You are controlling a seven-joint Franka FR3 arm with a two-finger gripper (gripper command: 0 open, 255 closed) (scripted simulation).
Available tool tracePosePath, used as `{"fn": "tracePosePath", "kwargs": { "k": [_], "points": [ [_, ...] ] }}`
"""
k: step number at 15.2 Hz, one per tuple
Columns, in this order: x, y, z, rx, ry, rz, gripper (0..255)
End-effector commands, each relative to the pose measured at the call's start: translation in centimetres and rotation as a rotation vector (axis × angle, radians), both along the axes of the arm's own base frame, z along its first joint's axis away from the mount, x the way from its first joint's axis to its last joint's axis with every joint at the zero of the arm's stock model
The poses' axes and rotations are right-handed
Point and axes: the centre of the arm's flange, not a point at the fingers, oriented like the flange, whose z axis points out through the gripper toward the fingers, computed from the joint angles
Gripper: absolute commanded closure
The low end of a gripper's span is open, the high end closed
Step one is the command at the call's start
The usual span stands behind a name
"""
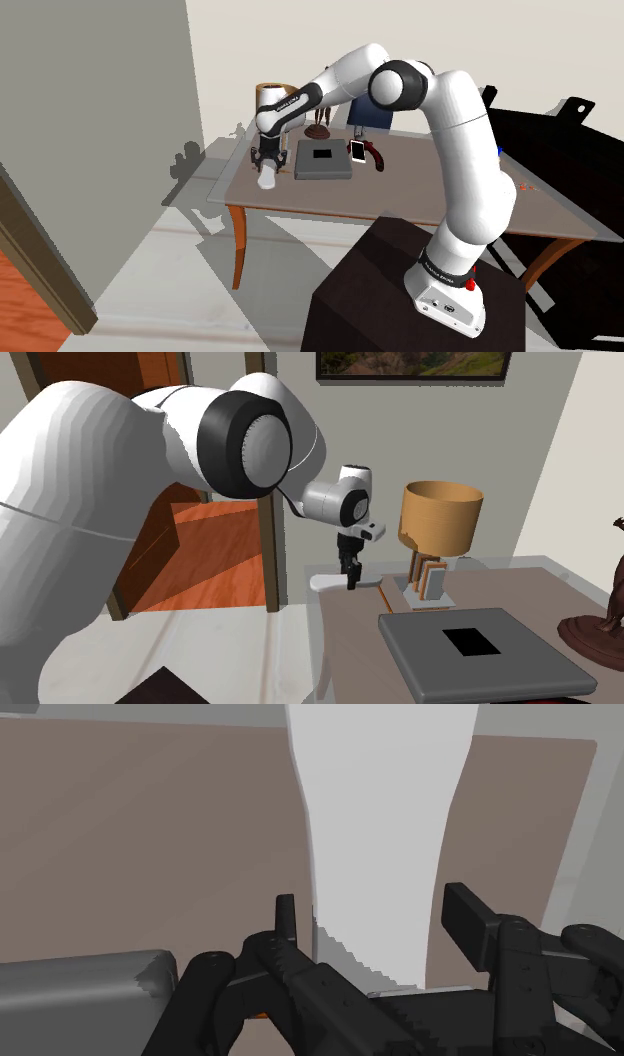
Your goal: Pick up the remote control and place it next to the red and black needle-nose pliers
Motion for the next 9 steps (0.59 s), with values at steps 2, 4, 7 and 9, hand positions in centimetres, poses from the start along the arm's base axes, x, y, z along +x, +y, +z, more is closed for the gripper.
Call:
{"fn": "tracePosePath", "kwargs": {
  "k": [2, 4, 7, 9],
  "points": [
    [-0.1, 0.0, 1.6, 0.0, 0.0, 0.0, 255],
    [-0.1, 0.0, 2.7, 0.0, 0.0, 0.0, 255],
    [-0.1, 0.0, 4.3, 0.0, 0.0, 0.0, 255],
    [-0.1, 0.0, 5.3, 0.0, 0.0, 0.0, 255]
  ]
}}
